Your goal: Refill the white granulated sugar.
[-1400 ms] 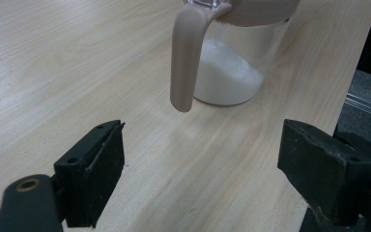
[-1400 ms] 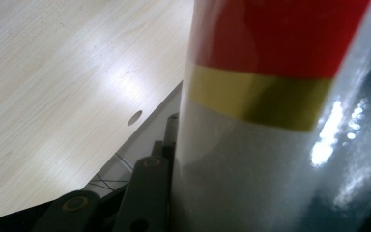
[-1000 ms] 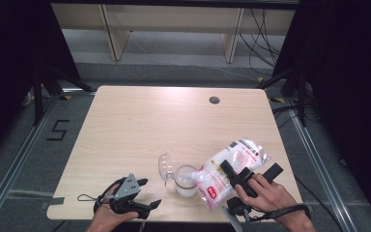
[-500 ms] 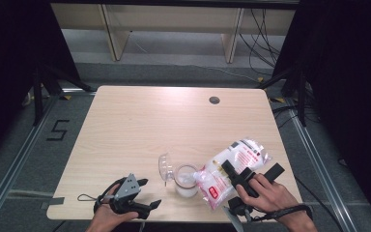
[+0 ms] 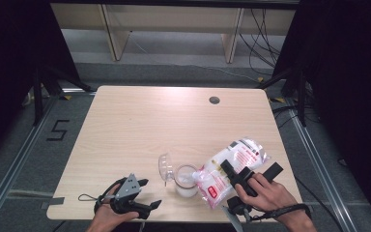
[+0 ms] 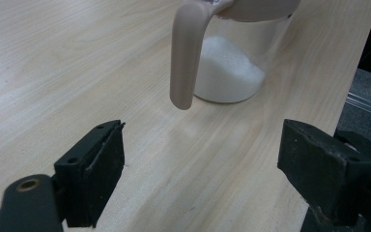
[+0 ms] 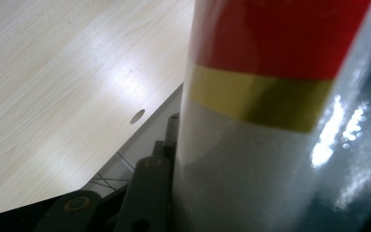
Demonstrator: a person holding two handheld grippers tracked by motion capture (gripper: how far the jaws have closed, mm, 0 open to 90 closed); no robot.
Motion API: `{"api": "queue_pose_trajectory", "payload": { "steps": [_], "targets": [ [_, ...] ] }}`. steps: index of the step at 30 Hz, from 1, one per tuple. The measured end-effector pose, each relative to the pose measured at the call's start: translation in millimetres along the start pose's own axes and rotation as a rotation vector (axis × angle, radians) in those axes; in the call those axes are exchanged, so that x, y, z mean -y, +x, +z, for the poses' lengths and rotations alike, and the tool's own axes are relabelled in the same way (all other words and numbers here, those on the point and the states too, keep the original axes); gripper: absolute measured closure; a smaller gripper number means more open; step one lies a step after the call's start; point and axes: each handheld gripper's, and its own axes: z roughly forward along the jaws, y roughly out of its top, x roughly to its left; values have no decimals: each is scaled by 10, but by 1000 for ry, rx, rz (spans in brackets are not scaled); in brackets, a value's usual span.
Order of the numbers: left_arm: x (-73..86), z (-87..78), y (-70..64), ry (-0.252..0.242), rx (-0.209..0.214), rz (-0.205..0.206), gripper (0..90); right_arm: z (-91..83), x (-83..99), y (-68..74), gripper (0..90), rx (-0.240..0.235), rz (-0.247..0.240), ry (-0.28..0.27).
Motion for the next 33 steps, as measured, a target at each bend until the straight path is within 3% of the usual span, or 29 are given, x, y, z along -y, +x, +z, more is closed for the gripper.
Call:
{"api": "queue_pose_trajectory", "payload": {
  "steps": [1,2,3,6,7,8,13,19,22,25,26,27,29,30,33],
  "targets": [
    [3,-7,-15,4,-10,-20,163,-1,-1,2,736,2,7,4],
    [-2,-11,2,4,-9,6,163,-2,-3,2,736,3,8,3],
    [2,-11,-12,8,-12,-24,163,-4,-3,0,737,2,6,3],
    [5,-4,-4,4,-13,-21,163,-6,0,-5,738,7,-1,-2],
    [4,-7,9,18,-20,-1,163,-8,3,10,738,-3,1,1],
    [3,-1,-9,-1,-6,-26,163,-1,5,5,739,-10,-15,-3],
    [-5,-13,9,0,-3,8,163,-17,-1,1,741,-2,5,1],
    [-5,-13,8,0,-3,7,163,-8,-4,5,742,5,8,1],
    [-8,-15,6,0,-2,8,163,-13,-12,25,743,6,39,-5],
    [-3,-16,-11,1,2,-19,163,-11,-15,35,743,14,53,-3],
    [-4,-16,-9,0,0,-17,163,-9,-19,26,743,25,40,-5],
    [-9,-19,7,0,-2,10,163,-10,-22,32,743,25,47,-6],
    [-9,-19,7,-1,-2,7,163,-5,-30,39,743,21,41,-14],
    [-1,-14,-14,-8,-9,-23,163,-5,-33,42,744,17,53,-6],
    [-1,-15,-15,-8,-9,-22,163,1,-39,58,743,25,58,-21]
  ]
}}
